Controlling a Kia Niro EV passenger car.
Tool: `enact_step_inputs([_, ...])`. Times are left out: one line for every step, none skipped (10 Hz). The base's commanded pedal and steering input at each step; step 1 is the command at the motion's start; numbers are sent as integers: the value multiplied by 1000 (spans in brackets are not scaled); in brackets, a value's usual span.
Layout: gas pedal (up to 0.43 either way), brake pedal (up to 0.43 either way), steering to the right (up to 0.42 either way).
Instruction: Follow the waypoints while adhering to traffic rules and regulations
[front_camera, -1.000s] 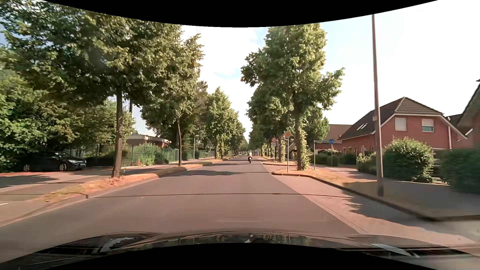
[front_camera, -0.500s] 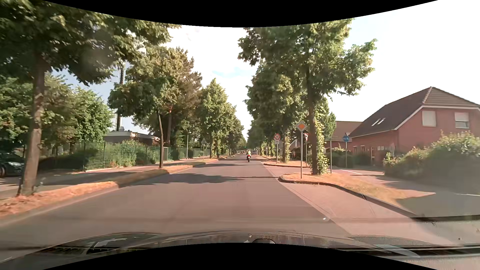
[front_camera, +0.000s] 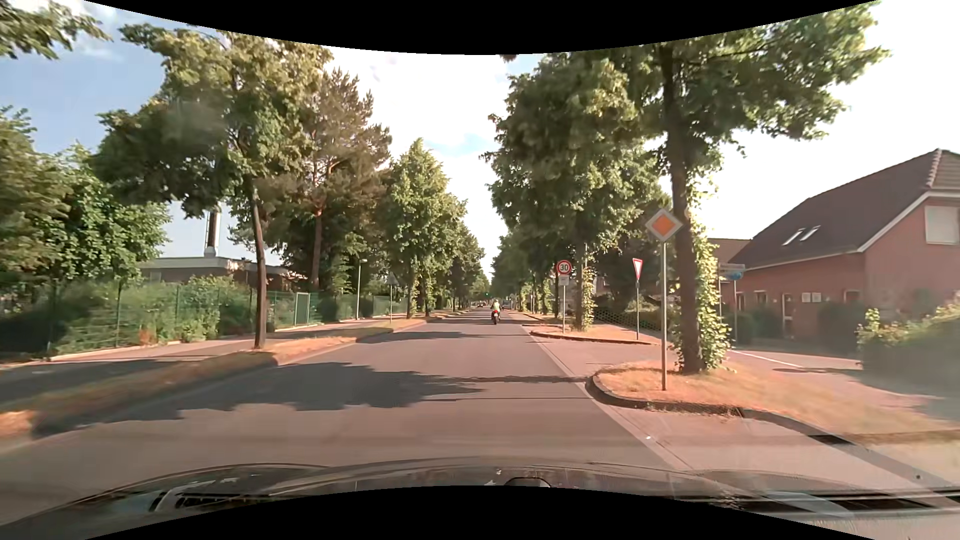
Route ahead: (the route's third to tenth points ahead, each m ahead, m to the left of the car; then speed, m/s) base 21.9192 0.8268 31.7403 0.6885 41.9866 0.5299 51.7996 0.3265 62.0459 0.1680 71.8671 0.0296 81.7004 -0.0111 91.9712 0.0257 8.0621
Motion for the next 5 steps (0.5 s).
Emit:
enact_step_inputs([150, 0, 7])
enact_step_inputs([150, 0, 6])
enact_step_inputs([150, 0, 6])
enact_step_inputs([150, 0, 5])
enact_step_inputs([150, 0, 5])
